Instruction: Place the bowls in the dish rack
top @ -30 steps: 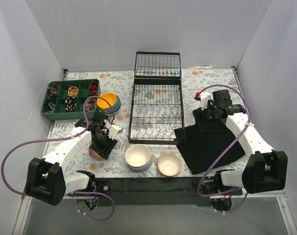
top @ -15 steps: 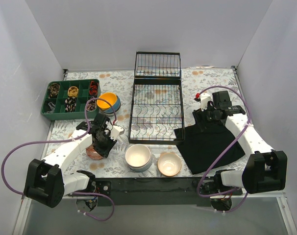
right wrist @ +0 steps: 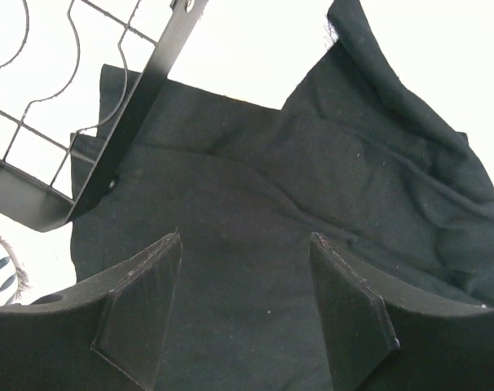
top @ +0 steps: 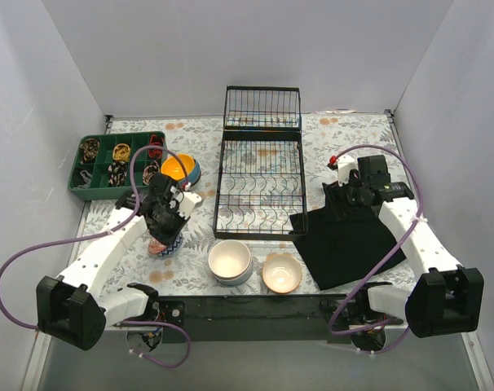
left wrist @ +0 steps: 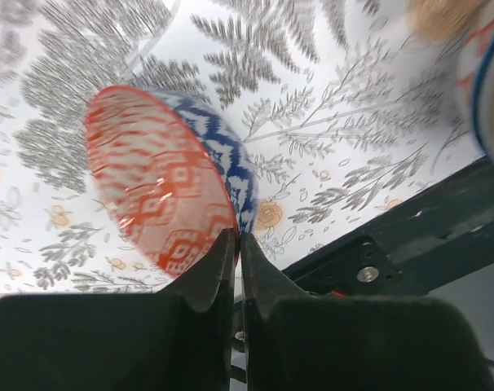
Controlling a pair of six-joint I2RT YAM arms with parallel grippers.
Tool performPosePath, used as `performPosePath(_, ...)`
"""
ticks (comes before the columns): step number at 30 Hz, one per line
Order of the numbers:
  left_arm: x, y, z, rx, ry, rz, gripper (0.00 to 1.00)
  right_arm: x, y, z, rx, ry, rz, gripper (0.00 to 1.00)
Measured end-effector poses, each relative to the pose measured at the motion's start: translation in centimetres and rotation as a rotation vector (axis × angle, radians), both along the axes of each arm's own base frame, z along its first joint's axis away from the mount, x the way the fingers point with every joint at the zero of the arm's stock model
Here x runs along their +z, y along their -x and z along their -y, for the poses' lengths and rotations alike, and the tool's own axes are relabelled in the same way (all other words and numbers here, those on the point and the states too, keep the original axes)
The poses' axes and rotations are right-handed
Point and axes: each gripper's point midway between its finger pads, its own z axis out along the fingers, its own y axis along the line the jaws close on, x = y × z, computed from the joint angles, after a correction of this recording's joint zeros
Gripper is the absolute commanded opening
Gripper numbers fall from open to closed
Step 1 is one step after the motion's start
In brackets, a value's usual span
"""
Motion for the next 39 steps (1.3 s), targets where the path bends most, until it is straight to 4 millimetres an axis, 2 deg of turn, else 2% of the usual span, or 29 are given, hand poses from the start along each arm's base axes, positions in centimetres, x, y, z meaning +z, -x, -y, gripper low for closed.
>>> performPosePath(6,7.4,-3.8,2.2,0.009,0.095,0.144,0.0,-0.8,0.8,0.5,-0.025,-0.006,-0.01,0.72)
performPosePath(9,10.9,-6.4,4.1,0.005,0.175,0.209,0.0,-0.9,0.9,0.6,-0.041,-0.011,-0.016,0.72)
performPosePath(11,12.5,-7.9,6.0,-0.02,0.251,0.22,0.0,-0.9,0.8,0.7,-0.048,-0.013,-0.014,0.72)
performPosePath(14,13.4,-9.3,8.5,-0.063,0.351,0.197,0.0,-0.9,0.7,0.9,-0.057,-0.016,-0.014,0.71)
performPosePath(20,14.6,-11.4,15.4,-0.147,0.624,0.106,0.0,-1.4,0.4,1.3,-0.095,-0.023,-0.042,0.72)
performPosePath(24,16.2,-14.5,19.9,-0.2,0.778,0.085,0.0,-1.1,-0.5,1.8,-0.122,-0.021,-0.041,0.72)
performPosePath(26,16.6,-15.9,21.4,-0.21,0.847,0.084,0.0,-1.0,-0.9,2.1,-0.135,-0.016,-0.04,0.72)
performPosePath(31,17.3,-17.6,24.4,-0.194,0.997,0.034,0.0,-1.2,-1.1,2.7,-0.156,-0.006,-0.047,0.72)
performPosePath(35,16.7,-18.8,27.3,-0.167,1.102,-0.048,0.0,-1.4,-1.2,3.1,-0.169,0.002,-0.052,0.71)
performPosePath(39,14.6,-20.1,29.4,-0.061,1.204,-0.135,0.0,-1.5,-1.2,3.5,-0.179,0.013,-0.055,0.72)
